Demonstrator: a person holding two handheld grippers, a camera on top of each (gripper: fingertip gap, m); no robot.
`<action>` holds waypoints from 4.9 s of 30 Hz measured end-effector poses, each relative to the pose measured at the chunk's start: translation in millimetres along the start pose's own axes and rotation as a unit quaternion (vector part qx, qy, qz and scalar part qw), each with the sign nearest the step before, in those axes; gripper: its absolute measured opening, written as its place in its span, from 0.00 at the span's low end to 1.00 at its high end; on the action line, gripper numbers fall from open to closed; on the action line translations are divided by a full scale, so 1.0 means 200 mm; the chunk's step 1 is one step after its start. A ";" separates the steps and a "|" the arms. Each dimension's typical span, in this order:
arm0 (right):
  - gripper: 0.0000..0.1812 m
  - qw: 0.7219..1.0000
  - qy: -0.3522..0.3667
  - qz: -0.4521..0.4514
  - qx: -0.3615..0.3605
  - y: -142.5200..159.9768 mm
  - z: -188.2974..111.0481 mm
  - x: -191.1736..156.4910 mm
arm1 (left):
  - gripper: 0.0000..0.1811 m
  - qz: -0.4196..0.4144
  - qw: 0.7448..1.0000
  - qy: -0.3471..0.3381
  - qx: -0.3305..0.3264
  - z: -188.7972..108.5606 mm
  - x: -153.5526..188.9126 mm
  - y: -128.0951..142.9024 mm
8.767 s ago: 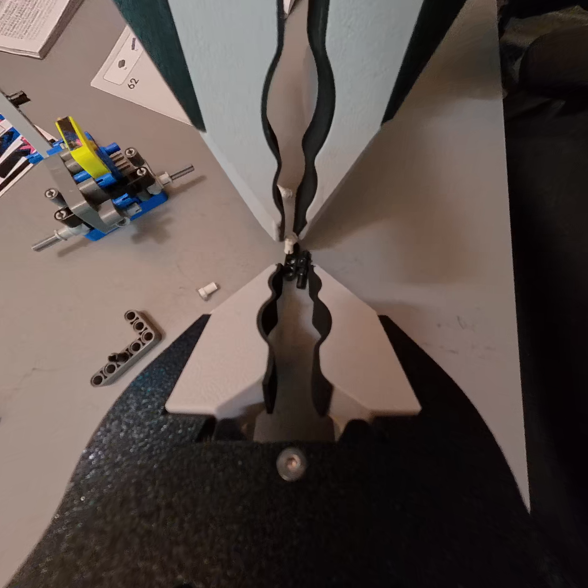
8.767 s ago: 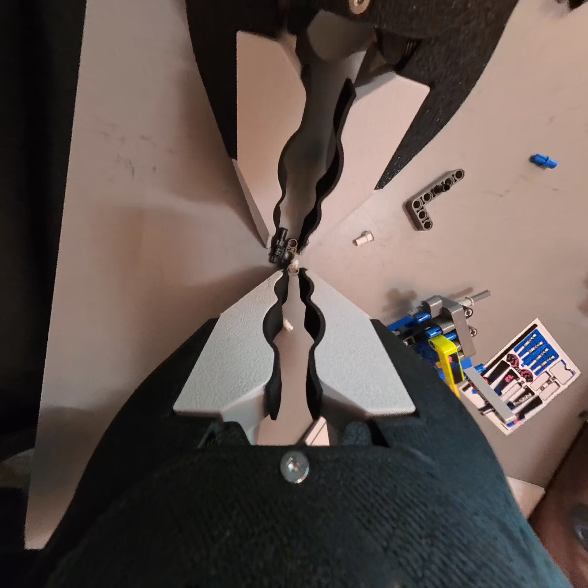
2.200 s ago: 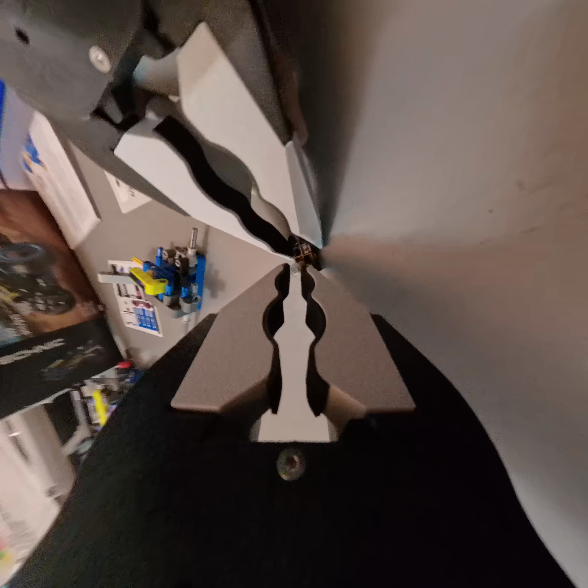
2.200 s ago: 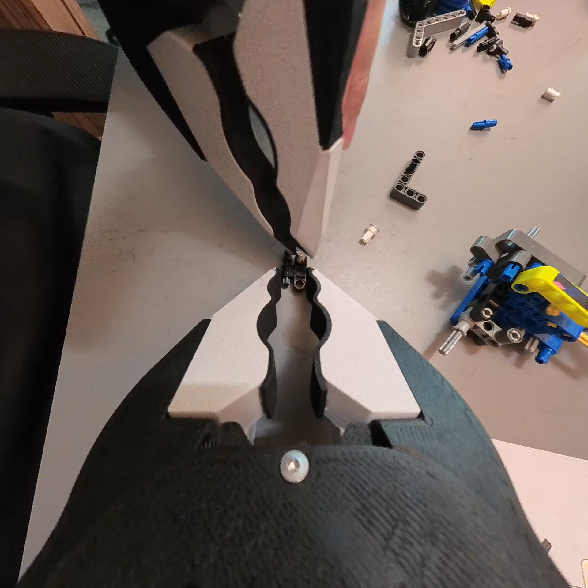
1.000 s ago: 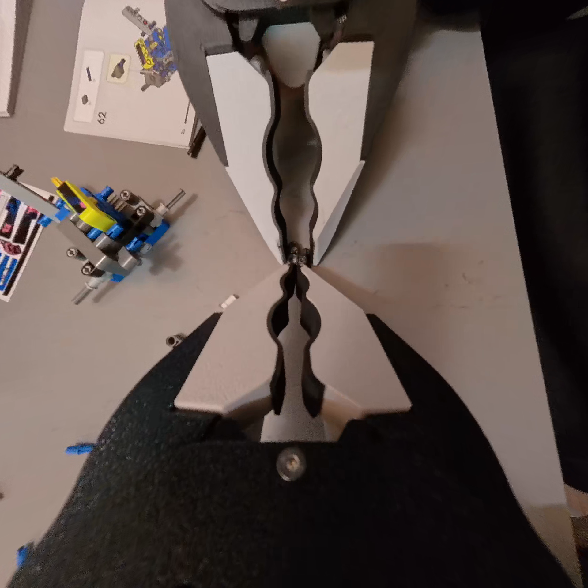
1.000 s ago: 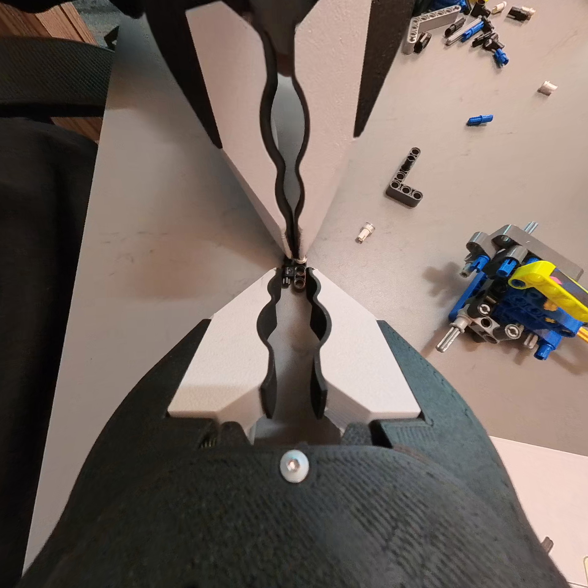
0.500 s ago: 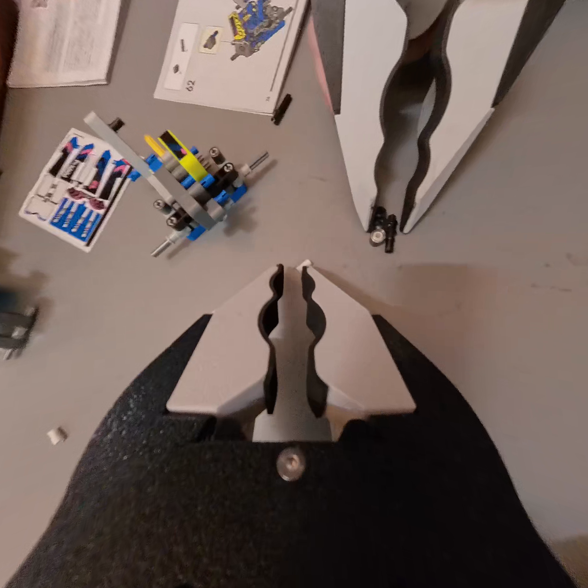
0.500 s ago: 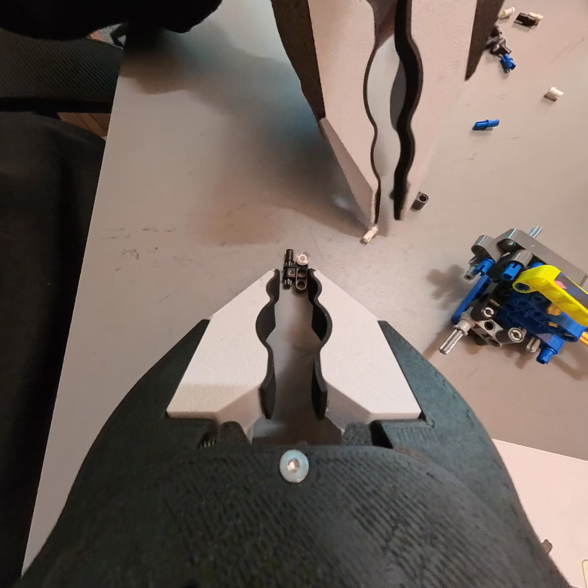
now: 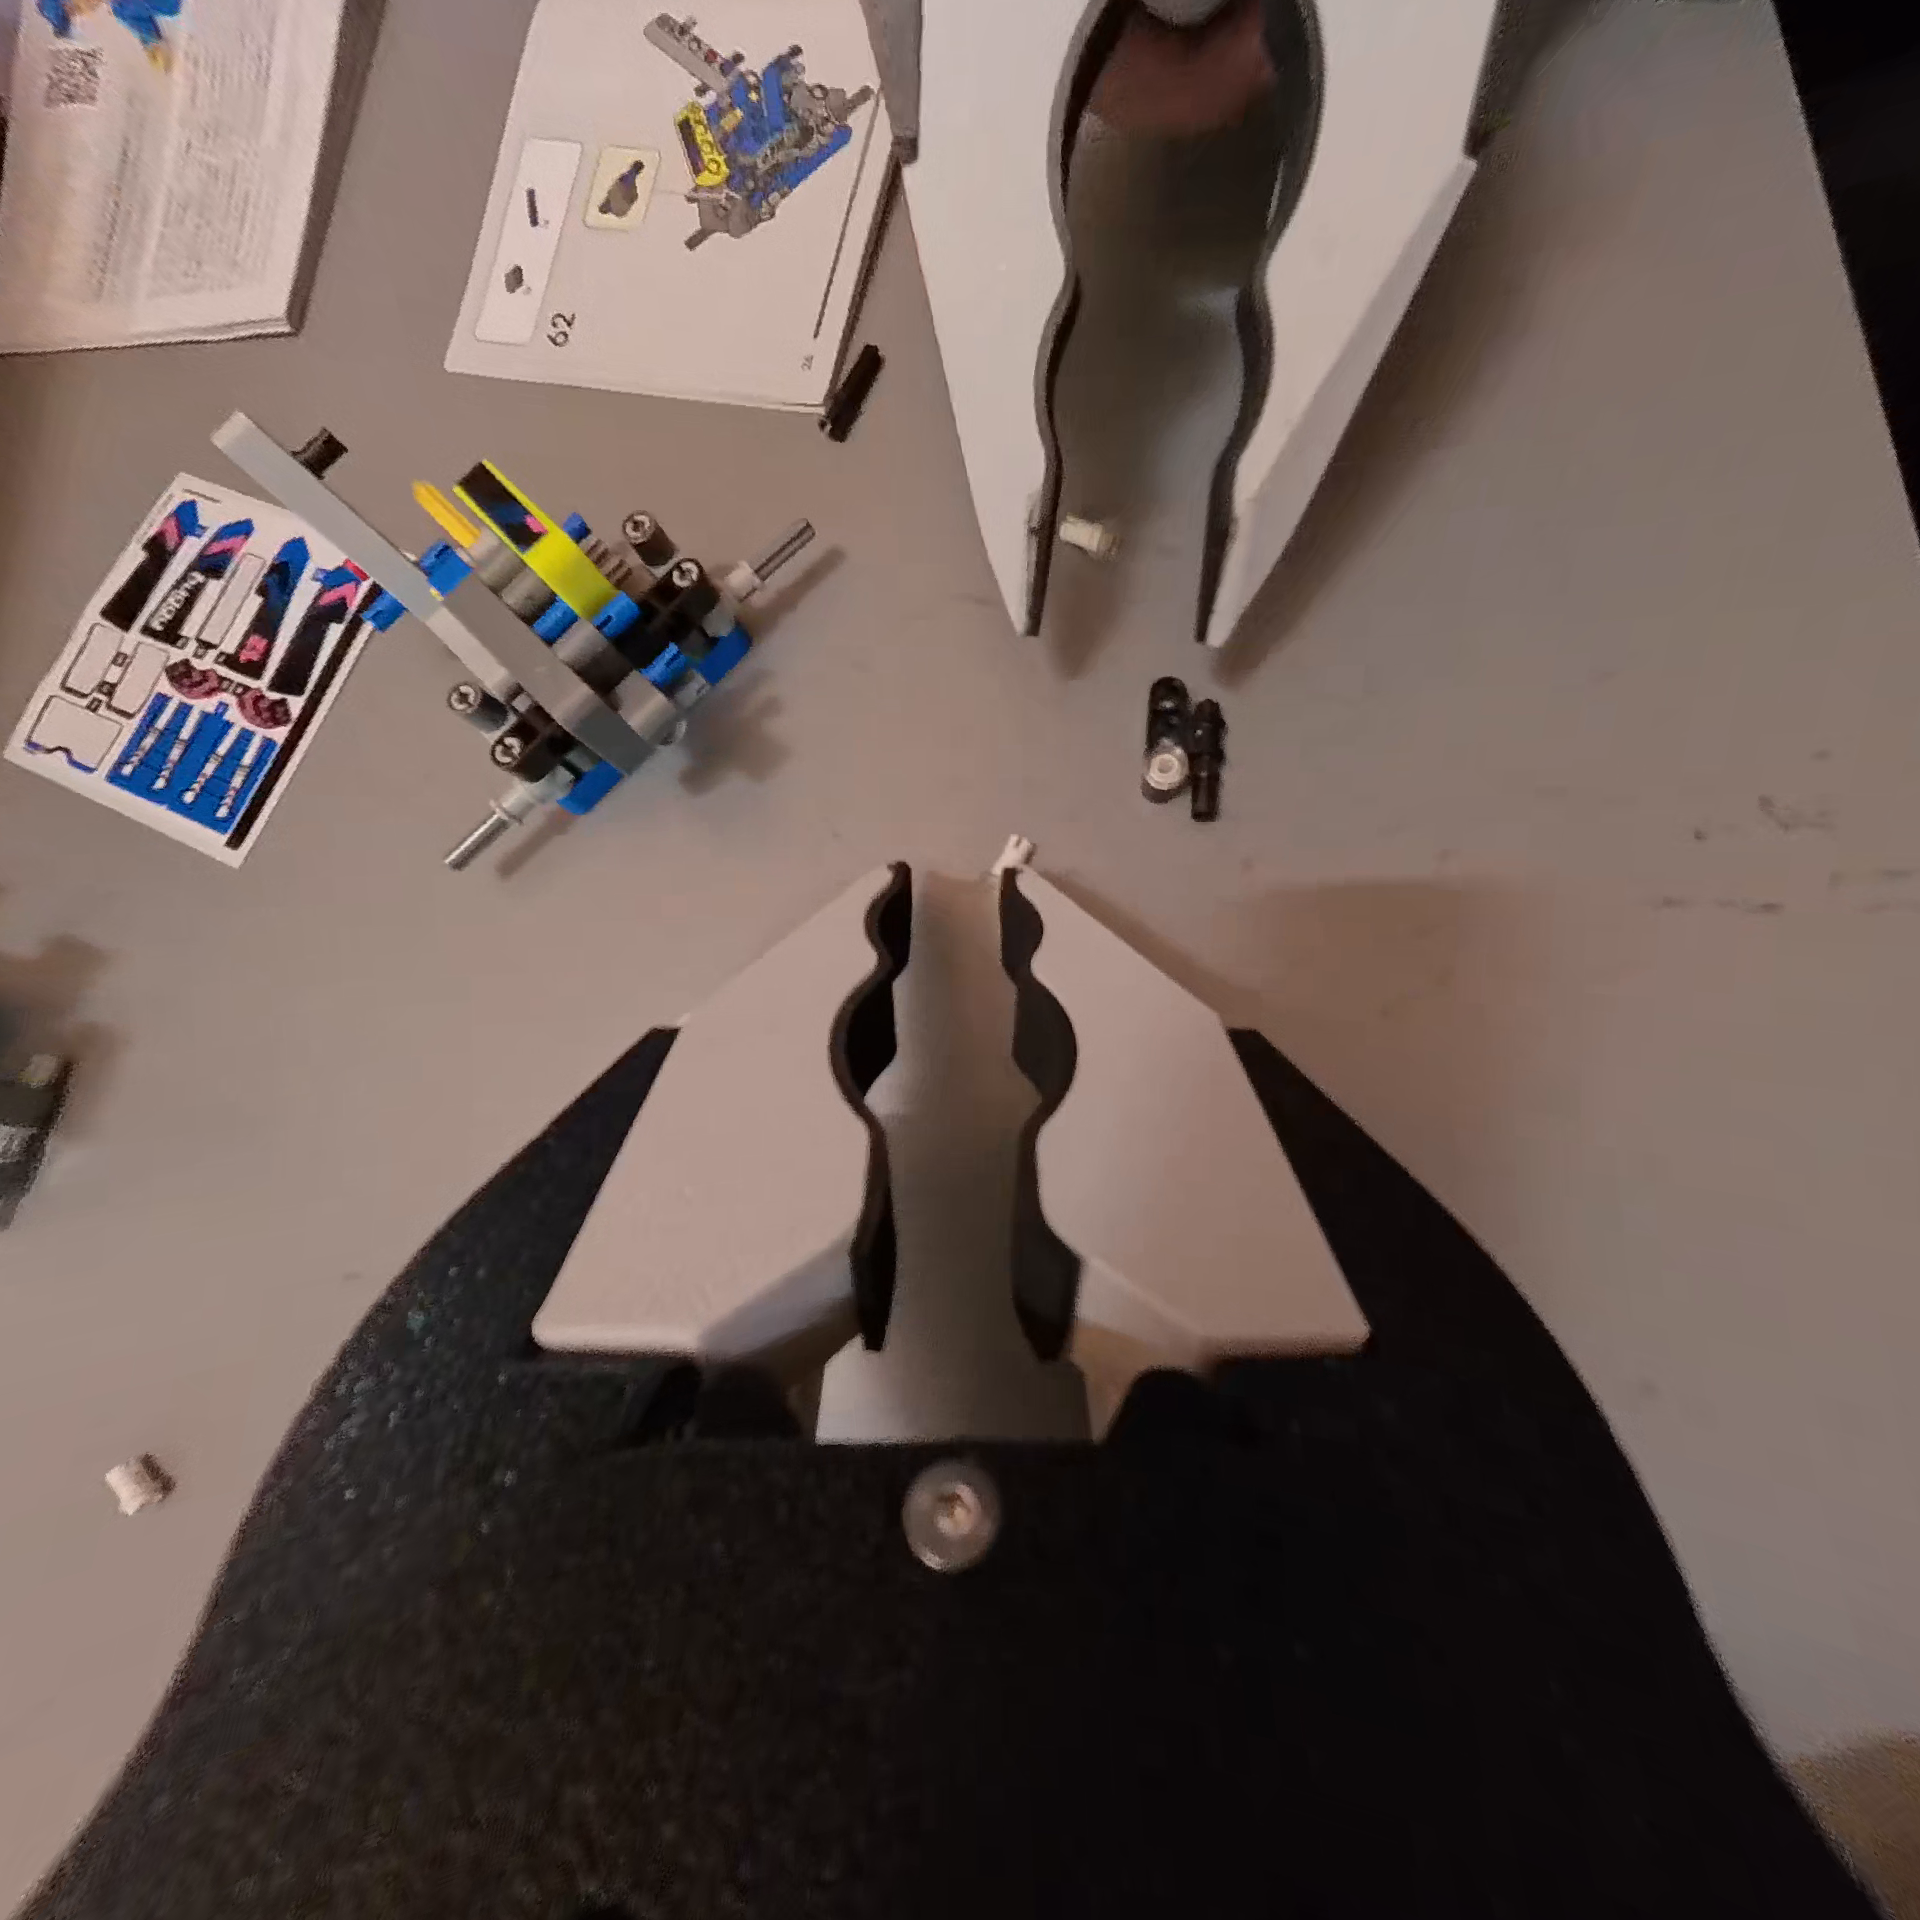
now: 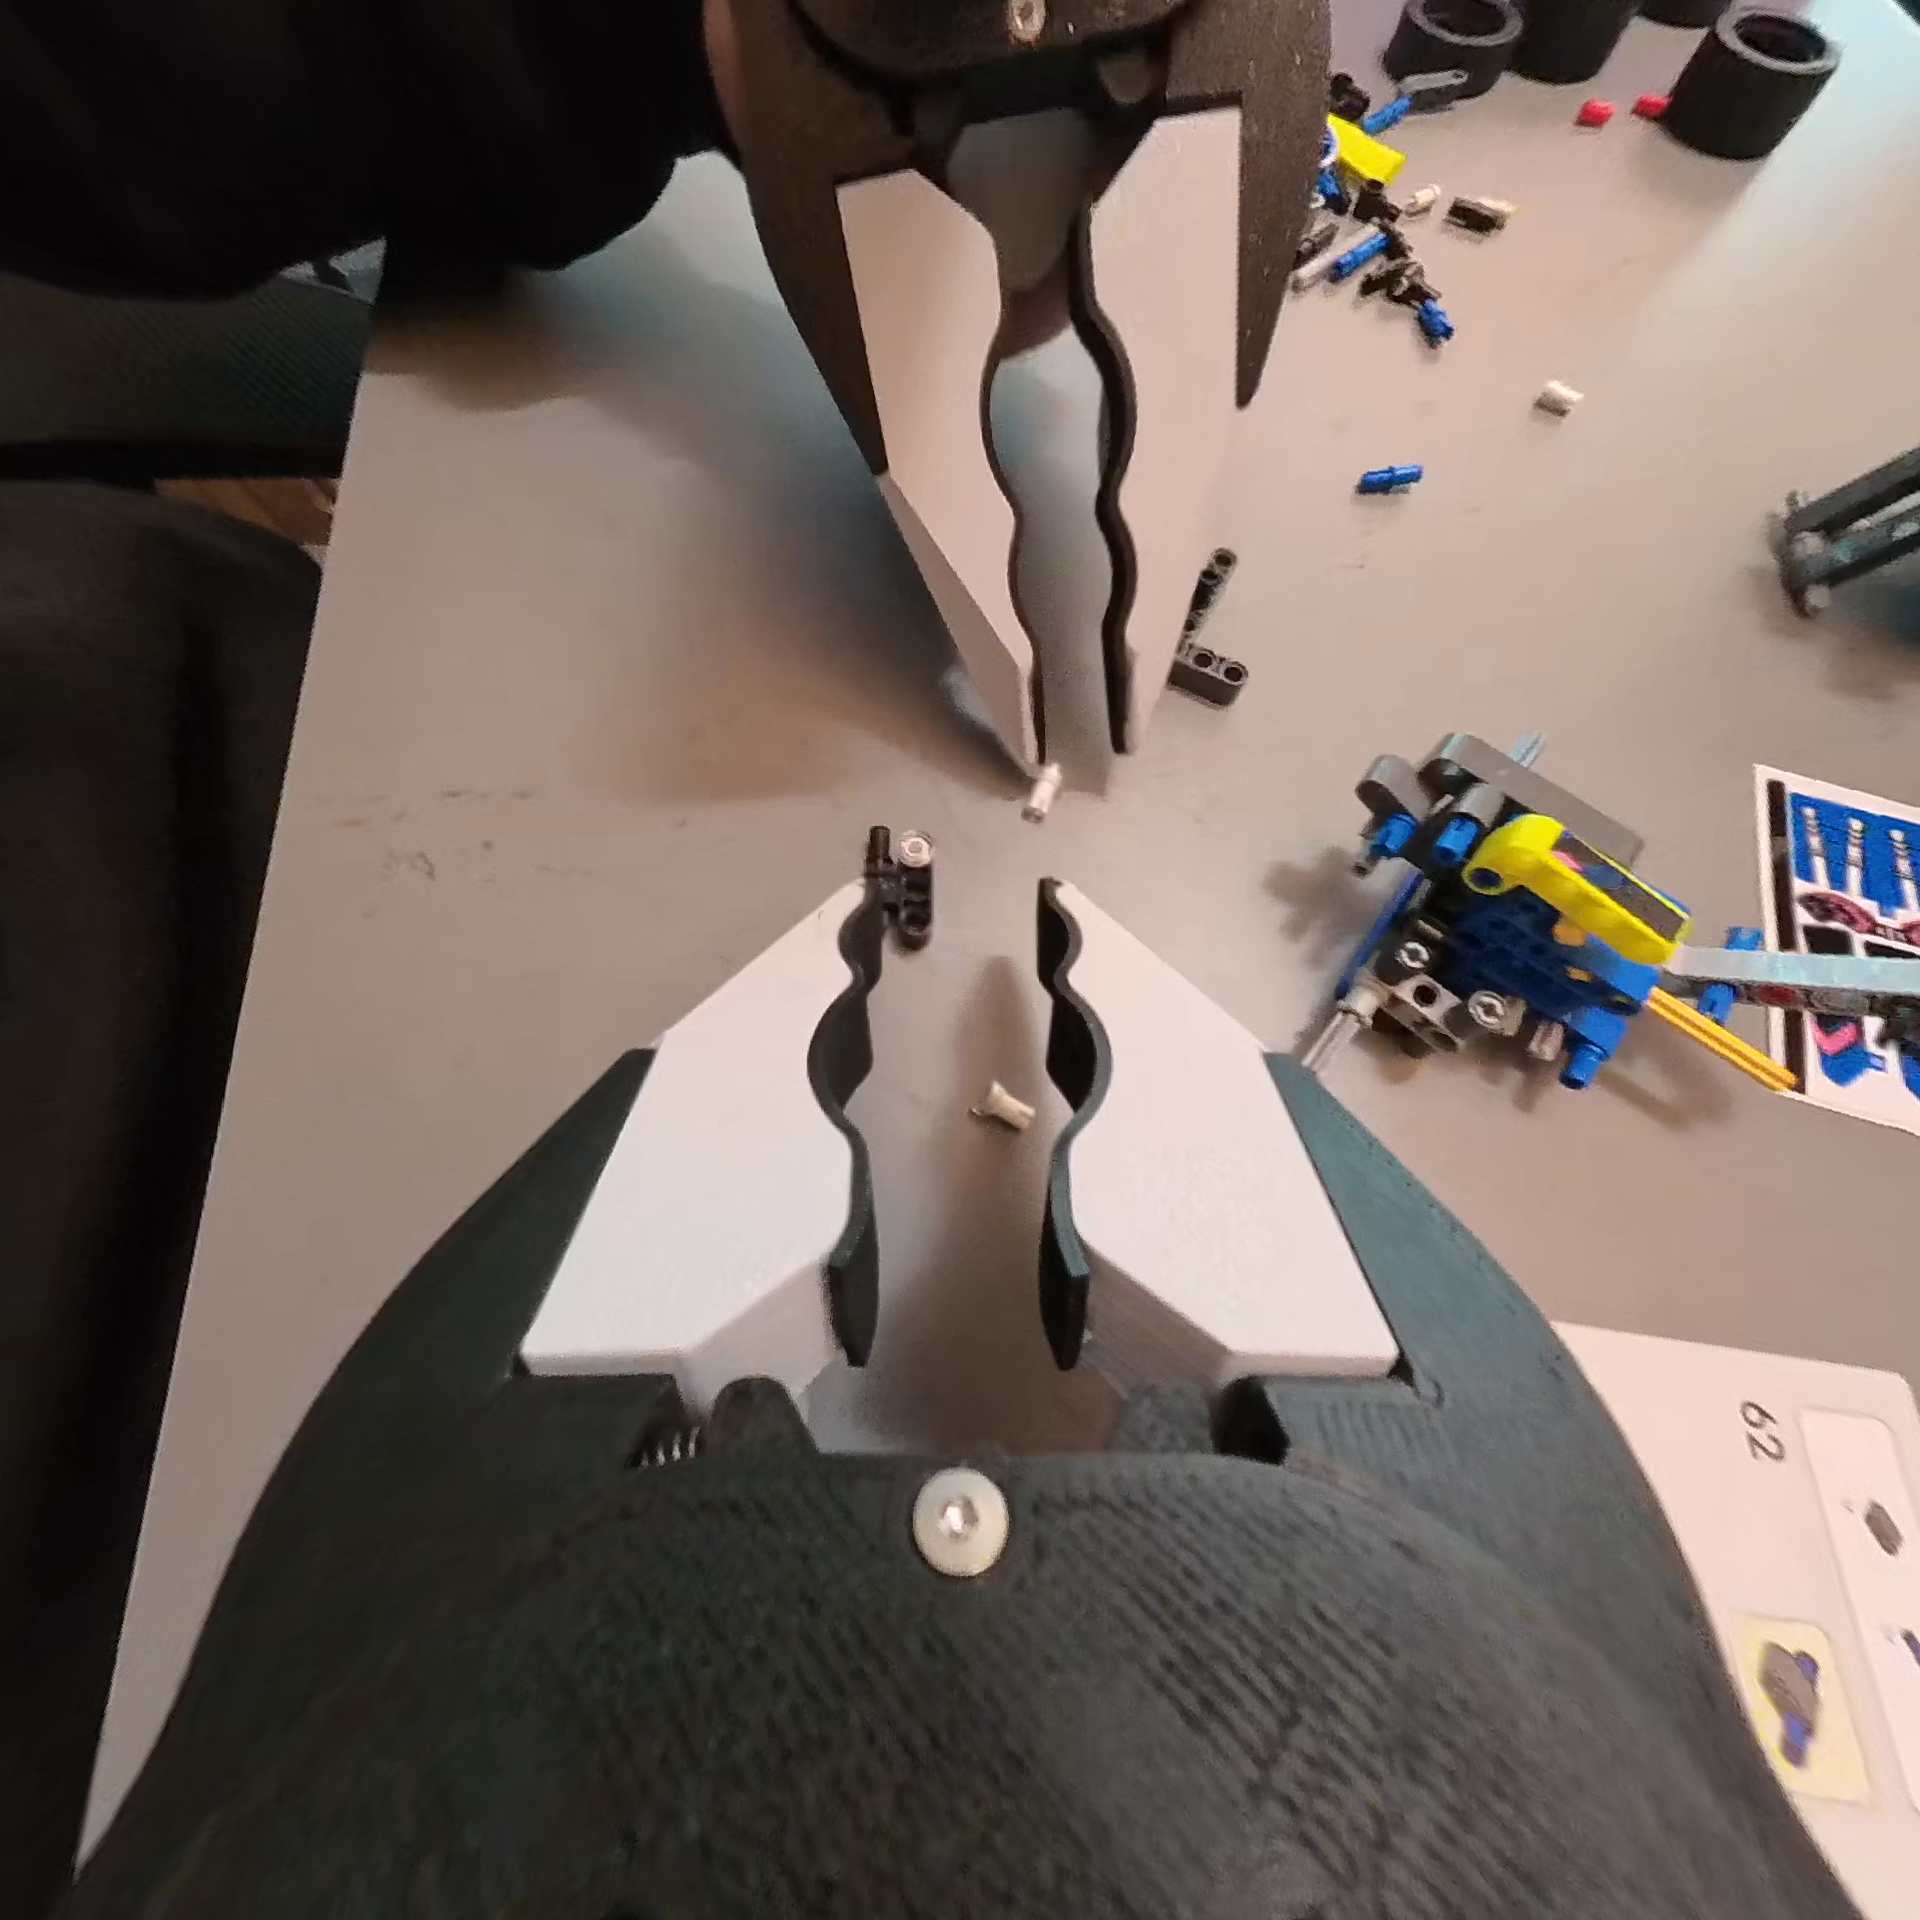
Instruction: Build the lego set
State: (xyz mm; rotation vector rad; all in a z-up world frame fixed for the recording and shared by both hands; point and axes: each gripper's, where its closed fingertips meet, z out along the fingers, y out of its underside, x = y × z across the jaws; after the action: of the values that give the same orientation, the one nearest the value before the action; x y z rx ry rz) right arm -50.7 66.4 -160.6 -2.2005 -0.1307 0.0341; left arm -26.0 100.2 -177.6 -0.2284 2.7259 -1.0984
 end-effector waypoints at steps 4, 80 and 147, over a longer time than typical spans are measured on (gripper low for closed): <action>0.14 1.000 0.008 -0.001 -0.017 0.03 0.00 0.01 | 0.06 0.020 0.999 0.042 -0.020 0.01 0.03 0.02; 0.14 0.999 -0.005 -0.009 -0.038 0.07 0.08 -0.05 | 0.02 0.205 0.974 0.017 -0.098 0.00 0.18 -0.13; 0.08 0.989 0.074 0.122 -0.037 0.11 0.04 0.01 | 0.02 0.130 0.975 0.023 -0.180 0.14 0.12 -0.16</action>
State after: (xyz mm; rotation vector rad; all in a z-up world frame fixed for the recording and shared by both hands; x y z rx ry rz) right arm -46.7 59.3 -182.7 -2.2721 0.2246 0.0029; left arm -41.6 54.1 -177.6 0.1034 2.8733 -0.5439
